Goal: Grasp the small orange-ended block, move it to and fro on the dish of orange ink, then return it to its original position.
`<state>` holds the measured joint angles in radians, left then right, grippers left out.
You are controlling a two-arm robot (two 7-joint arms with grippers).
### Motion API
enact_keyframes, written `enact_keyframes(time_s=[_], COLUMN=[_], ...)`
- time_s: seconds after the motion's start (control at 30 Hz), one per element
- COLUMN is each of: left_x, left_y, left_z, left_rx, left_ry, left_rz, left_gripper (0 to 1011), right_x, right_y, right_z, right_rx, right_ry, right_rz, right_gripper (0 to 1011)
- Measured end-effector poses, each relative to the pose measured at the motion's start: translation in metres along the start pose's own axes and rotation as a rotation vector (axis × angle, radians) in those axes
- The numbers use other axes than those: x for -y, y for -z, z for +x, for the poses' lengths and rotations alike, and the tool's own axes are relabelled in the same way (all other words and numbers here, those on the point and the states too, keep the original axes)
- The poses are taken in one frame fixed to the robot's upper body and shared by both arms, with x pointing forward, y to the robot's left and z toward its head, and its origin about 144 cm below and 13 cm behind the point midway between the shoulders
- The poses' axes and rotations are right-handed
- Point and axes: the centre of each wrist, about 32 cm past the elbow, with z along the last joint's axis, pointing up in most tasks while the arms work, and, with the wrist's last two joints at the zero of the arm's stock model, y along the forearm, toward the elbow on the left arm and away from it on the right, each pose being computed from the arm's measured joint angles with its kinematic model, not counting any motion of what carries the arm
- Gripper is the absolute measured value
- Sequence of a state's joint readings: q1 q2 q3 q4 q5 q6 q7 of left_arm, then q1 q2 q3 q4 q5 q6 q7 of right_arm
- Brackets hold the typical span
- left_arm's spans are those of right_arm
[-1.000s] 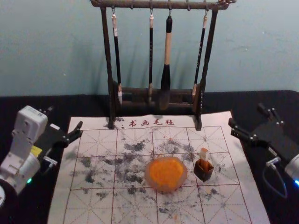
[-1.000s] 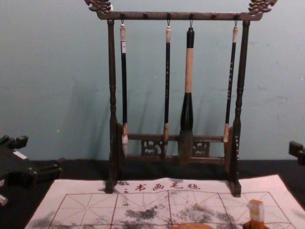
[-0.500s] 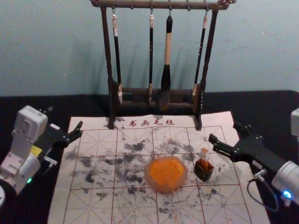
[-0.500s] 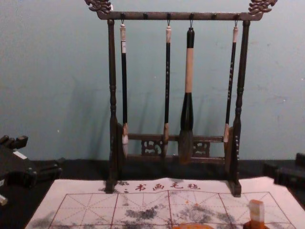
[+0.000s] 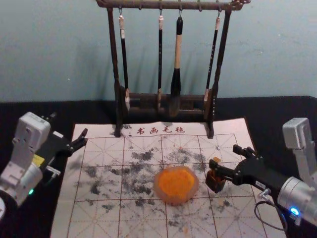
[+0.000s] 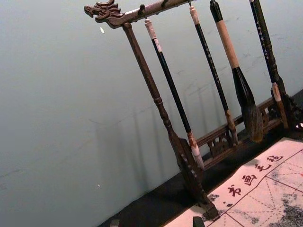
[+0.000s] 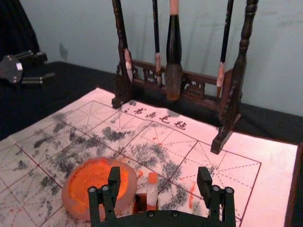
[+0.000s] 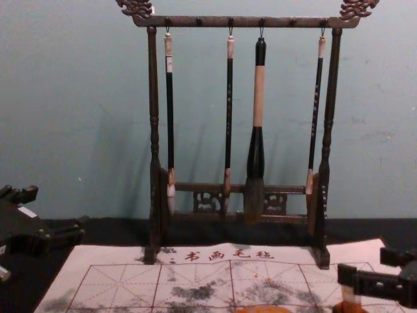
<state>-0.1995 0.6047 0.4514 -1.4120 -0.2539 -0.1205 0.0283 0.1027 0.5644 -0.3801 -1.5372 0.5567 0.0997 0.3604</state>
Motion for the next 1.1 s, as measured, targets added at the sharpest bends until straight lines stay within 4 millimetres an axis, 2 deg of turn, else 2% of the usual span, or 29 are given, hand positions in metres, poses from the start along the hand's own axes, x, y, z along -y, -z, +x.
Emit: enact_keyframes(time_s=[0.5, 1.1], left_x=[0.0000, 0.0000], left_y=[0.0000, 0.0000], left_z=[0.0000, 0.0000], left_rx=[0.000, 0.000], left_ry=[0.000, 0.000], left_rz=[0.000, 0.000], left_gripper=[1001, 1001], right_x=[-0.0085, -0.0099], right_y=[-0.0022, -0.0035], right_z=[0.0024, 0.0032], right_rx=[0.016, 0.016], right_ry=[-0.015, -0.006], right_rz=[-0.077, -0.084], right_gripper=[1002, 1002])
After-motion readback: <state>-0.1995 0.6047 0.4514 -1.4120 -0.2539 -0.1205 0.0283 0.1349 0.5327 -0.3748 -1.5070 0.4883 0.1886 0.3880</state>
